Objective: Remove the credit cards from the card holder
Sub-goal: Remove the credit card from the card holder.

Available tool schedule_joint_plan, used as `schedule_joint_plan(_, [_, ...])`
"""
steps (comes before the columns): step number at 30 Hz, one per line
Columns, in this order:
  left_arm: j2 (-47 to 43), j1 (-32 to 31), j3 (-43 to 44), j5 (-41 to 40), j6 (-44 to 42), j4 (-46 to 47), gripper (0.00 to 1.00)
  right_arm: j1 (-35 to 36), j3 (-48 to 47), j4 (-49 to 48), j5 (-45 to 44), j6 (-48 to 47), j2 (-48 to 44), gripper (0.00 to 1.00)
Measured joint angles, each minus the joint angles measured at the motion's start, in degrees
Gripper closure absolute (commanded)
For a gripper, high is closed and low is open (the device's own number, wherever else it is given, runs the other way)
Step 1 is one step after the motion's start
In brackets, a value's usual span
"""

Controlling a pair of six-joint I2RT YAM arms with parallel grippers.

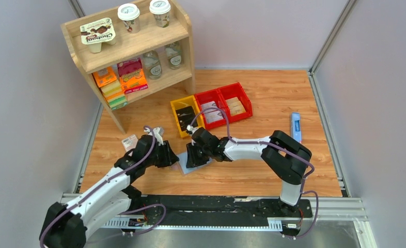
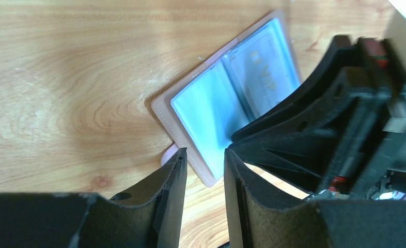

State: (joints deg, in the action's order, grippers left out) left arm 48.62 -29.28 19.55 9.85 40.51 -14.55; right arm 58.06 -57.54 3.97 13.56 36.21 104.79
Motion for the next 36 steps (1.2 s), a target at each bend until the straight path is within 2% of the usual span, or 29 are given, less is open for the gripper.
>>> schedule_joint_plan(4, [-6.25,0.0,0.94,-2.03,0.83,-2.45,0.59,0.0,0.0,0.04,0.52,-0.15,0.02,0.88])
schedule_joint_plan(7, [-6.25,0.0,2.36,-1.81,2.03,-1.49,0.62,0.0,0.07,0.0,0.52,-0.28,0.02,0.88])
schedule_joint_plan(9, [-3.98,0.0,2.84,-0.92,2.95,0.79,0.62,0.0,0.48,-0.04,0.33,-0.28,-0.24,0.89])
schedule_joint_plan(14, [8.24,0.0,3.65,2.6,5.33,7.34,0.65,0.0,2.93,0.98,-4.04,-0.46,-4.68,0.87])
schedule_joint_plan(17, [12.81,0.0,3.65,4.17,6.19,9.38,0.65,0.0,3.91,1.79,-8.37,-0.55,-8.81,0.81])
schedule_joint_plan(21, [15.61,-0.26,3.65,5.55,7.21,12.83,0.64,-0.15,4.5,2.95,-13.97,-1.11,-13.31,0.77])
schedule_joint_plan(24, [16.74,-0.5,3.65,6.34,8.02,15.37,0.59,-0.92,4.59,3.74,-15.87,-1.57,-13.7,0.74])
schedule_joint_plan(29, [19.15,-0.76,3.65,6.8,10.19,19.96,0.53,-3.19,5.11,5.75,-16.09,-2.38,-13.46,0.71])
schedule_joint_plan(36, [24.33,-2.56,3.5,6.51,14.78,26.6,0.51,-5.77,5.11,6.69,-13.31,-3.96,-11.47,0.72])
